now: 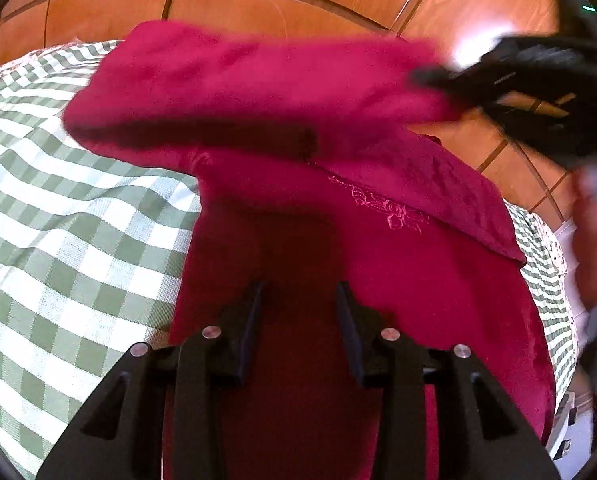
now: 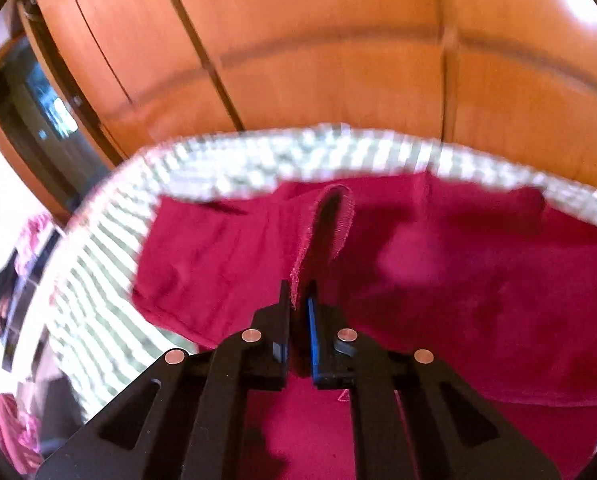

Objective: Fold small clothes
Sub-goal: 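Grasp the sweater hem with the right gripper and fold it toward the collar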

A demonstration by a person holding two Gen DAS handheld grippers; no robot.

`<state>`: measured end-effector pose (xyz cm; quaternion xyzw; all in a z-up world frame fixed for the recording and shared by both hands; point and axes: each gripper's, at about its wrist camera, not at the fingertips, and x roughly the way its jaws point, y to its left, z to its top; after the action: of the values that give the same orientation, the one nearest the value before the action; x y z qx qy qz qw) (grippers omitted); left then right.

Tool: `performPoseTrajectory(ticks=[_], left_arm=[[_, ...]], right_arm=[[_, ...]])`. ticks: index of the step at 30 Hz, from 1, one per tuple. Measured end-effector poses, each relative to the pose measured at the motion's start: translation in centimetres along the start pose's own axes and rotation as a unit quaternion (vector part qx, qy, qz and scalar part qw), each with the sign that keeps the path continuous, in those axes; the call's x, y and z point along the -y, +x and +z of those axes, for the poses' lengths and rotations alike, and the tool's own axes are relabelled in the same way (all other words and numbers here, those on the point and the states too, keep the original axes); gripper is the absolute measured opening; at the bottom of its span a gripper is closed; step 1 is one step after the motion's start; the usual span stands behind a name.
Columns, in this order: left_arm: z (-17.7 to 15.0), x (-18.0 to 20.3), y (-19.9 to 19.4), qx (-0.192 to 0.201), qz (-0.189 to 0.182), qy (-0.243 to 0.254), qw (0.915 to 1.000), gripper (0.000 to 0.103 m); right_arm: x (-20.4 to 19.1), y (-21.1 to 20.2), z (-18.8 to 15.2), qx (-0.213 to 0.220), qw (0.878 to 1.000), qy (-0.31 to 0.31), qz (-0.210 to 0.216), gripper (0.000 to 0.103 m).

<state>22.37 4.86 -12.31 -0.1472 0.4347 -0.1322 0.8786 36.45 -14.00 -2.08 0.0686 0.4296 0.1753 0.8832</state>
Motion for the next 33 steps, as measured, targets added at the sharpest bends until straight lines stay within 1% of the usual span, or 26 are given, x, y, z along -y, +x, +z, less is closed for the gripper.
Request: performPoseTrajectory(ticks=[2, 4, 6, 8, 9, 11, 13, 16, 19, 21, 23, 28, 31, 32, 33], left_arm=[[-0.2, 0.0, 0.0, 0.001, 0.004, 0.004, 1.0000, 0.037], [-0.6, -0.1, -0.4, 0.002, 0.006, 0.006, 1.0000, 0.037], [-0.7, 0.0, -0.4, 0.001, 0.008, 0.008, 0.9999, 0.037], [-0.7, 0.0, -0.5, 0.001, 0.011, 0.009, 0.9999, 0.037], [-0.8, 0.1, -0.5, 0.001, 0.012, 0.010, 0.9999, 0.037], [-0.6, 0.3, -0.4, -0.001, 0.016, 0.013, 0.9998, 0.037], [-0.5, 0.6, -0.2, -0.003, 0.017, 0.013, 0.9998, 0.037], [-0.2, 0.9, -0.1, -0.010, 0.023, 0.015, 0.9996, 0.037], [0.2, 1.2, -0.4, -0.022, 0.027, 0.013, 0.9993, 0.037], [0.7, 1.0, -1.1, -0.027, 0.018, -0.003, 0.9995, 0.036], [1.7, 0.7, -1.8, -0.021, -0.005, -0.022, 0.9995, 0.036], [5.1, 1.4, -3.0, 0.015, -0.029, -0.022, 0.9992, 0.036], [7.0, 2.1, -2.0, 0.022, -0.022, -0.013, 0.9994, 0.036], [7.1, 2.2, -1.4, 0.016, -0.020, -0.006, 0.9997, 0.039], [7.3, 2.4, 0.0, -0.008, -0.009, 0.003, 0.9999, 0.039]], right_arm=[[1.0, -4.1, 1.2, 0.045, 0.999, 0.012, 0.003, 0.007], [2.2, -7.4, 2.0, 0.082, 0.996, 0.022, -0.003, 0.007], [4.2, -10.1, 2.4, 0.114, 0.993, 0.034, -0.025, 0.007], [6.6, -11.6, 2.1, 0.125, 0.990, 0.055, -0.046, 0.007], [7.8, -12.0, 1.9, 0.125, 0.988, 0.066, -0.056, 0.007], [11.4, -12.1, 0.6, 0.115, 0.984, 0.100, -0.089, 0.007], [14.5, -11.3, -1.1, 0.092, 0.981, 0.133, -0.110, 0.007], [17.8, -9.7, -3.7, 0.060, 0.974, 0.167, -0.139, 0.007], [20.0, -7.3, -5.8, 0.038, 0.967, 0.200, -0.150, 0.007], [20.8, -6.3, -6.8, 0.028, 0.965, 0.215, -0.150, 0.007], [20.9, -5.8, -7.5, 0.029, 0.964, 0.220, -0.148, 0.007], [21.5, -6.0, -7.3, 0.034, 0.967, 0.212, -0.136, 0.006], [21.6, -6.4, -7.0, 0.041, 0.969, 0.206, -0.129, 0.007], [21.8, -6.4, -7.0, 0.040, 0.969, 0.206, -0.131, 0.007], [21.9, -6.2, -7.1, 0.035, 0.969, 0.206, -0.135, 0.007]])
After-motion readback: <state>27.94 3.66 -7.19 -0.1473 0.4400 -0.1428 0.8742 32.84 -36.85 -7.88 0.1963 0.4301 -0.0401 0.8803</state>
